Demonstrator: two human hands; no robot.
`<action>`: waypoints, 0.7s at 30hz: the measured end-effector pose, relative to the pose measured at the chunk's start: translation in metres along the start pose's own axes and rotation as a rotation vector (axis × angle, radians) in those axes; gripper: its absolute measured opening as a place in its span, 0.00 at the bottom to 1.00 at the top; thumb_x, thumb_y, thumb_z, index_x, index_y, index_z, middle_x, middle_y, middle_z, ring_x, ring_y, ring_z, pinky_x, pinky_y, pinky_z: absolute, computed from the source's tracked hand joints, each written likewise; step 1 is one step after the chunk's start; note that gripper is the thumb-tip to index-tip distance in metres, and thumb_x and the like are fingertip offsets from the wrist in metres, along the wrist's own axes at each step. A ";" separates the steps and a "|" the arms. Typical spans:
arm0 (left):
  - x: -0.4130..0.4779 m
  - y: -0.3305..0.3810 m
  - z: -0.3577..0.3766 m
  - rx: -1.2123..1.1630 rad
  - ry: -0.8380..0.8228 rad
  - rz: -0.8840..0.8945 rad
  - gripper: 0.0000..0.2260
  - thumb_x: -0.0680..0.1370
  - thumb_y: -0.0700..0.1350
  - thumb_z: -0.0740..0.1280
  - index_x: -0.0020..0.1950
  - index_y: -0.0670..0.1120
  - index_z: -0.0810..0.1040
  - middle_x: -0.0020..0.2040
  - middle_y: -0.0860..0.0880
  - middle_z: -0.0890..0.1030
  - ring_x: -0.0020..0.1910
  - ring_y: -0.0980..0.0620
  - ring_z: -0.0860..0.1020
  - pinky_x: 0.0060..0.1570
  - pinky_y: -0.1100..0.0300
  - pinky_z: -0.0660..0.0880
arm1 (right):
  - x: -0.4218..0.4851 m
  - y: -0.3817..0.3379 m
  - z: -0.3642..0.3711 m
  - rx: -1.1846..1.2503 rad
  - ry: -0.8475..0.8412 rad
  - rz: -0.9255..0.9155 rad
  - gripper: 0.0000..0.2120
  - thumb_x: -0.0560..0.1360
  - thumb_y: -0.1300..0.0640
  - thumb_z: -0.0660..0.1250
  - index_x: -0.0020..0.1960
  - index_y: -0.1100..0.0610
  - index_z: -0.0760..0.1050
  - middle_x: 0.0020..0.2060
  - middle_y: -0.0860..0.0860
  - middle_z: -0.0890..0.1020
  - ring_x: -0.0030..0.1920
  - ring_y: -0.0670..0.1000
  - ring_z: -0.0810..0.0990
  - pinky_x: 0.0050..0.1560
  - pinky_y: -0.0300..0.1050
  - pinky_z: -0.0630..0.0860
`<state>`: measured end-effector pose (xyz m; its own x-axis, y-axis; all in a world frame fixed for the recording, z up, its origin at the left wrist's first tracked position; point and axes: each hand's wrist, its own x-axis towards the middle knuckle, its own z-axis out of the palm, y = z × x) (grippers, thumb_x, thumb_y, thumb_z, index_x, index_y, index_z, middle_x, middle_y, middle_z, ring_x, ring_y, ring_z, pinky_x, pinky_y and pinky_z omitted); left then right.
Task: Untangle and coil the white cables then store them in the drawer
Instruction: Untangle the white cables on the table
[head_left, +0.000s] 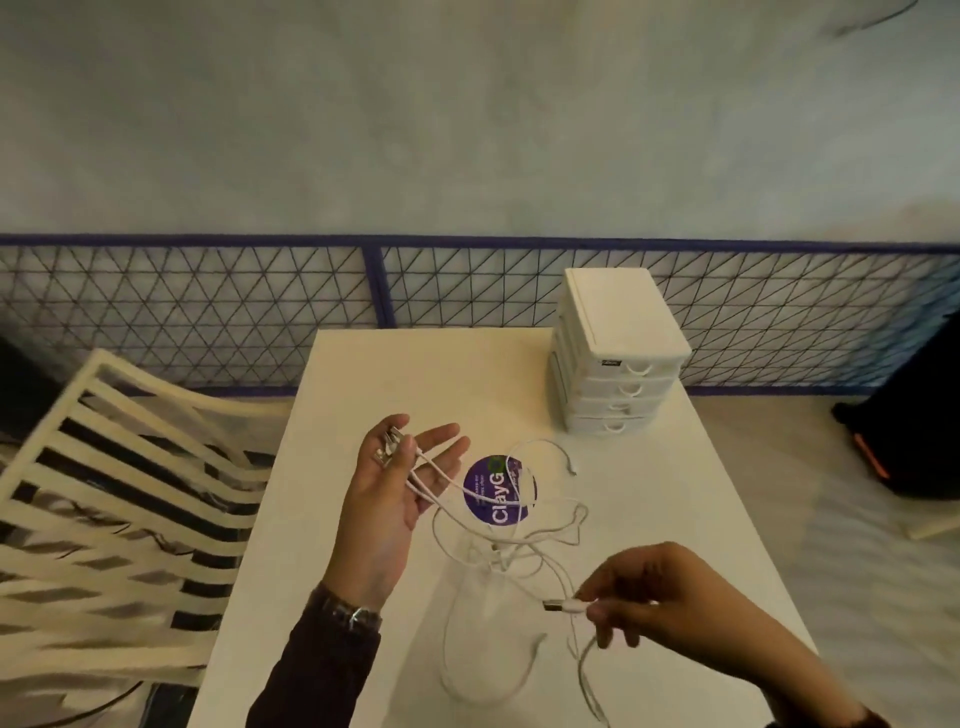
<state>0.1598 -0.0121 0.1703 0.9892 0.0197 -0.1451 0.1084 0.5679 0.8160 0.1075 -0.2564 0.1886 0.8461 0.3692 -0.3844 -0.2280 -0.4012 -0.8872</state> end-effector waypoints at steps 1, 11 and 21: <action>0.001 0.004 0.000 0.020 0.005 0.013 0.07 0.80 0.41 0.56 0.52 0.50 0.72 0.53 0.43 0.84 0.55 0.42 0.81 0.58 0.49 0.75 | 0.001 -0.004 -0.002 0.048 0.027 -0.047 0.04 0.67 0.57 0.75 0.40 0.57 0.83 0.30 0.53 0.84 0.30 0.48 0.78 0.36 0.38 0.76; -0.009 0.006 0.031 0.392 -0.212 -0.016 0.07 0.81 0.43 0.55 0.55 0.51 0.69 0.57 0.53 0.82 0.58 0.55 0.79 0.58 0.56 0.76 | 0.048 -0.038 0.027 0.560 0.503 -0.338 0.12 0.67 0.50 0.71 0.41 0.59 0.78 0.32 0.52 0.85 0.34 0.44 0.82 0.38 0.34 0.78; -0.029 -0.006 0.047 0.501 -0.283 0.018 0.15 0.81 0.44 0.55 0.66 0.56 0.67 0.56 0.51 0.82 0.56 0.58 0.80 0.49 0.69 0.76 | 0.044 -0.038 0.058 0.577 0.374 -0.241 0.06 0.72 0.58 0.66 0.43 0.61 0.77 0.39 0.56 0.84 0.39 0.54 0.83 0.42 0.43 0.80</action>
<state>0.1352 -0.0546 0.1955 0.9717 -0.2342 -0.0293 0.0561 0.1088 0.9925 0.1249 -0.1762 0.1902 0.9894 0.0386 -0.1399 -0.1448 0.1988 -0.9693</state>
